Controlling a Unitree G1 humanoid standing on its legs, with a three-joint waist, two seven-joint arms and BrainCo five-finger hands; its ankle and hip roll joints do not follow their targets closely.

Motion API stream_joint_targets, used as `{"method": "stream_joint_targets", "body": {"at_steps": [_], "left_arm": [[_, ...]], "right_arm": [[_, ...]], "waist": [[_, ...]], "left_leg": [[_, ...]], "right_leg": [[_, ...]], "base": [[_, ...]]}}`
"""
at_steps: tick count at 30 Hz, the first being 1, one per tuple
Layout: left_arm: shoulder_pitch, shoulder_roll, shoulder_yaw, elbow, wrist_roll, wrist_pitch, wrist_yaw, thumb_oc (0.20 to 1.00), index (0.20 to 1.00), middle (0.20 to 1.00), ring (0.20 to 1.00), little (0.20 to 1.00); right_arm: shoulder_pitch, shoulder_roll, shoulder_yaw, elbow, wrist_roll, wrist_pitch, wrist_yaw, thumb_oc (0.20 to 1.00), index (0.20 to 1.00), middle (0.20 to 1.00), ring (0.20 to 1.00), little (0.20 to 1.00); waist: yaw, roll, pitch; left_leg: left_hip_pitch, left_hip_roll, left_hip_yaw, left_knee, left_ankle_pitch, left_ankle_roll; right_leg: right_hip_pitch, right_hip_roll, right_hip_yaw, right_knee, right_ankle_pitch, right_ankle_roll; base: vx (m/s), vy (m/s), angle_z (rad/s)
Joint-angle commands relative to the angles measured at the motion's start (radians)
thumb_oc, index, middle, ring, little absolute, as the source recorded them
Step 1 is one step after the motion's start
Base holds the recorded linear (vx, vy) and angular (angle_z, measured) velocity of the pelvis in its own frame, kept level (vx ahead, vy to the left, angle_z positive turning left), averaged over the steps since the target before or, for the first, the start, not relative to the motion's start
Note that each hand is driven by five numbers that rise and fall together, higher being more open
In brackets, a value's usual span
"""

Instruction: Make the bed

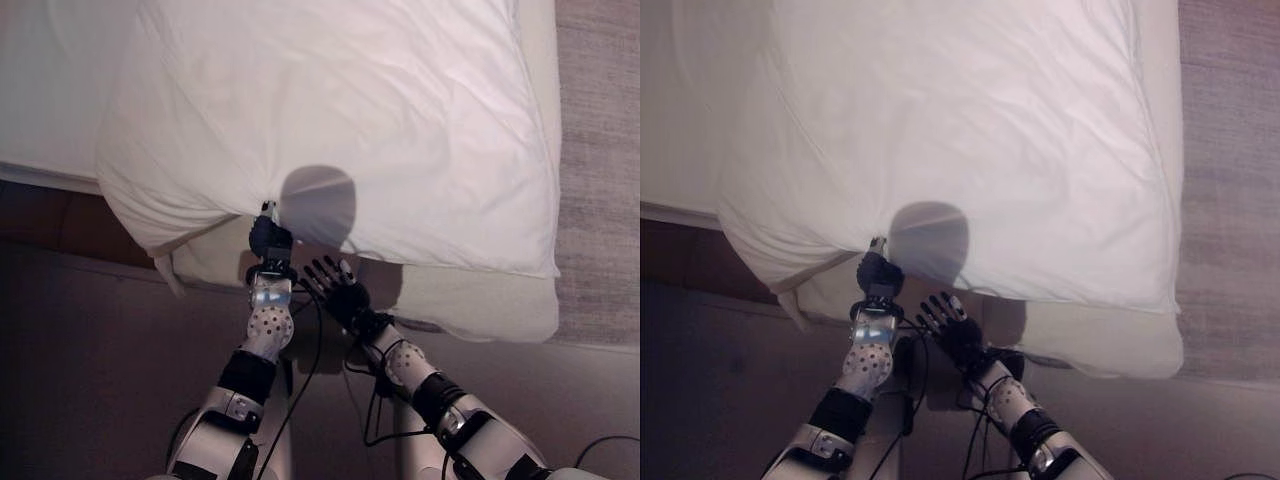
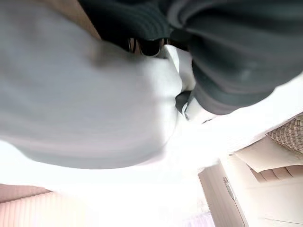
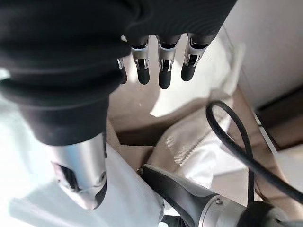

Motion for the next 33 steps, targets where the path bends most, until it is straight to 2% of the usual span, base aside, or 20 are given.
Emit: {"method": "stream_joint_targets", "body": {"at_steps": [1,8,13,18,25,27,33], "left_arm": [[-0.040,-0.019,-0.071,-0.206,0.025,-0.033,-0.055,0.200,0.200,0.200,0.200,0.200],[0.005,0.024,-0.019,-0.280,0.085,-0.053,-0.013,0.200,0.200,0.200,0.200,0.200],[0.031,0.042,0.020,-0.293,0.128,-0.068,0.029,0.200,0.200,0.200,0.200,0.200],[0.051,0.044,0.037,-0.295,0.138,-0.074,0.030,0.200,0.200,0.200,0.200,0.200],[0.064,0.047,0.040,-0.315,0.138,-0.071,0.014,0.200,0.200,0.200,0.200,0.200],[0.065,0.048,0.041,-0.316,0.139,-0.074,0.016,0.200,0.200,0.200,0.200,0.200],[0.070,0.036,0.068,-0.321,0.142,-0.111,0.043,0.200,0.200,0.200,0.200,0.200]], "right_arm": [[-0.019,0.045,-0.034,-0.097,0.089,-0.046,-0.002,1.000,1.000,1.000,1.000,1.000],[-0.042,0.033,-0.123,-0.236,0.130,-0.141,0.005,1.000,1.000,1.000,1.000,1.000],[-0.022,-0.004,-0.166,-0.327,0.115,-0.175,0.023,1.000,1.000,1.000,1.000,1.000],[0.015,-0.043,-0.163,-0.374,0.069,-0.165,0.052,1.000,1.000,1.000,1.000,1.000],[0.102,-0.093,-0.089,-0.403,-0.006,-0.085,0.097,1.000,1.000,1.000,1.000,1.000],[0.104,-0.091,-0.090,-0.399,-0.005,-0.089,0.097,1.000,1.000,1.000,1.000,1.000],[0.090,-0.057,-0.179,-0.377,0.070,-0.163,0.063,1.000,1.000,1.000,1.000,1.000]], "waist": [[0.011,0.021,-0.015],[0.011,0.039,-0.023],[0.005,0.042,-0.030],[-0.002,0.040,-0.030],[-0.013,0.033,-0.033],[-0.013,0.034,-0.033],[-0.020,0.040,-0.040]], "left_leg": [[-0.007,-0.074,0.046,-0.007,-0.031,0.058],[-0.014,-0.078,0.050,-0.008,-0.030,0.064],[-0.020,-0.078,0.051,-0.003,-0.032,0.067],[-0.026,-0.074,0.054,0.006,-0.038,0.068],[-0.040,-0.068,0.061,0.008,-0.029,0.066],[-0.038,-0.067,0.062,0.011,-0.032,0.066],[-0.049,-0.067,0.062,0.013,-0.030,0.066]], "right_leg": [[0.022,0.053,0.013,-0.137,0.093,0.010],[0.010,0.052,0.017,-0.133,0.093,0.011],[-0.002,0.050,0.017,-0.122,0.089,0.011],[-0.013,0.052,0.022,-0.109,0.082,0.011],[-0.033,0.056,0.028,-0.103,0.085,0.010],[-0.032,0.056,0.029,-0.100,0.081,0.010],[-0.041,0.055,0.029,-0.100,0.081,0.009]], "base": [[0.01,0.027,0.06],[0.00,0.020,0.01],[0.00,0.000,0.00],[0.00,0.000,0.00],[0.00,0.000,0.00],[0.00,0.000,0.00],[0.00,0.000,0.00]]}}
